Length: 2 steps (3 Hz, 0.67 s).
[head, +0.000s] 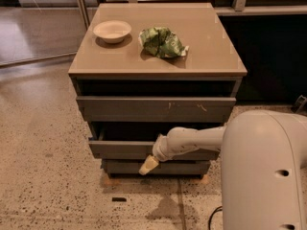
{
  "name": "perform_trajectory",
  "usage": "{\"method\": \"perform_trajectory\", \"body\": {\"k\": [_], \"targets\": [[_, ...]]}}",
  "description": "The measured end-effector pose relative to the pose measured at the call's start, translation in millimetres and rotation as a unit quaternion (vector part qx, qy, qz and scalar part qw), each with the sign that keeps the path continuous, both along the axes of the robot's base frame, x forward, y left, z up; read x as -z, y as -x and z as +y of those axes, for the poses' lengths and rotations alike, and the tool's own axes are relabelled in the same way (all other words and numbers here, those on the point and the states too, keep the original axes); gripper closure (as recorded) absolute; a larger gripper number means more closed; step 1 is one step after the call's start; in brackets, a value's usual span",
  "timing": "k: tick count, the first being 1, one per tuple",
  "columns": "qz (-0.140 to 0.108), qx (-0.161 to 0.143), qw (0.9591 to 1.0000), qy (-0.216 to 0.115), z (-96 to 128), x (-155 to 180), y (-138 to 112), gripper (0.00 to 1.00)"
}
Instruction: Open middle drawer
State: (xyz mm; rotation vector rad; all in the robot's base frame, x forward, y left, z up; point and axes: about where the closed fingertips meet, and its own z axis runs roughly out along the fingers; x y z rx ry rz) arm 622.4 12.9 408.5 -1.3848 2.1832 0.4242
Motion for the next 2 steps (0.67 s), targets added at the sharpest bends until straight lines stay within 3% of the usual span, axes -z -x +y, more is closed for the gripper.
{"method": "perform_trajectory", "body": {"k": [1, 2], "targets": [[0.0, 0.0, 1.0, 0.0, 0.0, -3.2, 0.1, 0.0], [0.022, -0.004, 0.9997, -0.006, -5.1, -7.8, 24.2, 0.0]]}}
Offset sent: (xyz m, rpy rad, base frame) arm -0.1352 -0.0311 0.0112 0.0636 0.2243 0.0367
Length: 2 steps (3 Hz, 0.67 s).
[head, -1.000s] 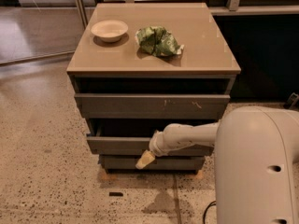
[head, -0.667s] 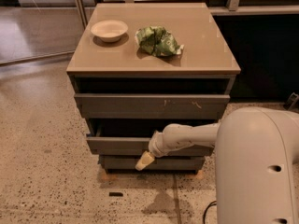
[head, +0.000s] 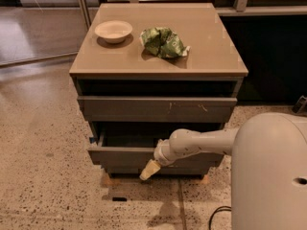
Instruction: Open middle drawer
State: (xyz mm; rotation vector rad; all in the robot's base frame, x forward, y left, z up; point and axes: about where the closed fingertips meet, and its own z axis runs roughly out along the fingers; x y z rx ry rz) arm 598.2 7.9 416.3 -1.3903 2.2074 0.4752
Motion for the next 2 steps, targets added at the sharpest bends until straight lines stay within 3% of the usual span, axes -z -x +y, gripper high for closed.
{"method": "perform_trajectory", "body": {"k": [2], "targets": [[0.009, -0.004, 0.9998, -0.017, 4.5, -0.3, 11.5, 0.0]]}}
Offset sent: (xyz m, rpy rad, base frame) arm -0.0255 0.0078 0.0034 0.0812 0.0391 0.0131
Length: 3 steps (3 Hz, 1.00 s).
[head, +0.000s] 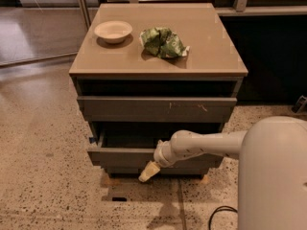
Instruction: Open middle drawer
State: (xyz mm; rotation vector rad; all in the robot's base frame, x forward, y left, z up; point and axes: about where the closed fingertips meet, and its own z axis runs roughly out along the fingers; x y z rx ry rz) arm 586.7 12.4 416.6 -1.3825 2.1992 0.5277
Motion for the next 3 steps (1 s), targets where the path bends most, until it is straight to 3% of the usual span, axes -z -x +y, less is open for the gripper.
{"method": "perform_trajectory", "body": {"k": [1, 2, 3], "targets": [[0.031, -0.012, 0.9994, -0.009, -7.3, -11.9, 37.5, 0.0], [0.077, -0.023, 0.9968, -0.007, -24.5, -33.2, 90.6, 0.0], [0.077, -0.022, 0.9967, -0.007, -24.5, -33.1, 90.7, 0.0]]}}
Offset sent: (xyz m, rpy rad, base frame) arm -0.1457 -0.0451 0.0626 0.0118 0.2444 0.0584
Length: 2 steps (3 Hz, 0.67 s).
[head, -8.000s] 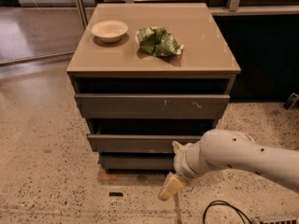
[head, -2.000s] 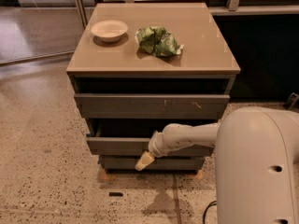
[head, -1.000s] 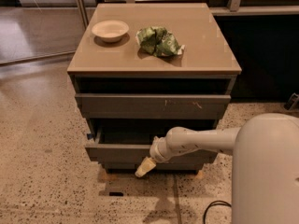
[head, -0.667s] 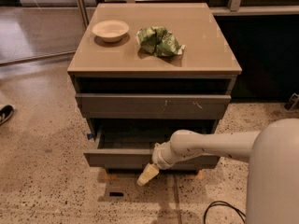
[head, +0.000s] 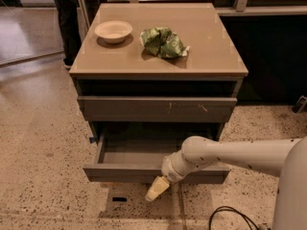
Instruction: Open middle drawer
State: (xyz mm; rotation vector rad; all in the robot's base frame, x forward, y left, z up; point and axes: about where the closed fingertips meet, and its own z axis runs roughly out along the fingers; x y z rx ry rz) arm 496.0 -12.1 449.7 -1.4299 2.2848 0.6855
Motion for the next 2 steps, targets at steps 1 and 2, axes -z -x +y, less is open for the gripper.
{"method": "perform_trajectory", "body": {"k": [1, 2], "targets": [[0.022, 0.006, 0.9997, -0.006, -7.3, 11.0, 16.1, 0.0], [0.035, 0.006, 0.9994, -0.003, -14.0, 7.5, 26.2, 0.0]]}}
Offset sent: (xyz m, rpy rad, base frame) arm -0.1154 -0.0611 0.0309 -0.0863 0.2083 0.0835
